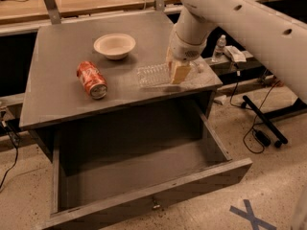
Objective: Pick water bottle from top drawer and place on counter
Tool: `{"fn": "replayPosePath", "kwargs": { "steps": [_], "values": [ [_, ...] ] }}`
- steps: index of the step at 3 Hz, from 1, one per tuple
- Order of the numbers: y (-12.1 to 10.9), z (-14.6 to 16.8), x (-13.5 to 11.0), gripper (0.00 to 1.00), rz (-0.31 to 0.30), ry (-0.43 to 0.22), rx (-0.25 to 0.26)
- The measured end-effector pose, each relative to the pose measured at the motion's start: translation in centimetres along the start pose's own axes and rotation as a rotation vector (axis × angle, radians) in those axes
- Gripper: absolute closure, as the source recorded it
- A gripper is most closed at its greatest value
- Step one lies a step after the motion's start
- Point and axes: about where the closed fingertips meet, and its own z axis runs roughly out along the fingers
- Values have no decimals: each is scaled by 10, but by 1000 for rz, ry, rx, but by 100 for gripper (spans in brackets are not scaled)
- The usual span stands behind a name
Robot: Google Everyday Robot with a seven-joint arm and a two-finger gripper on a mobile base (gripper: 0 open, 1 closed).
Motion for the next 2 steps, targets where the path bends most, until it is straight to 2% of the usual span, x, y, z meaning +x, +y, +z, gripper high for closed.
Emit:
{"fn": "replayPosePath", "kwargs": {
  "steps": [1,2],
  "values": [
    [-14,9,-6,84,-31,-46,40],
    [-22,15,-8,53,-31,-101,61]
  ]
}}
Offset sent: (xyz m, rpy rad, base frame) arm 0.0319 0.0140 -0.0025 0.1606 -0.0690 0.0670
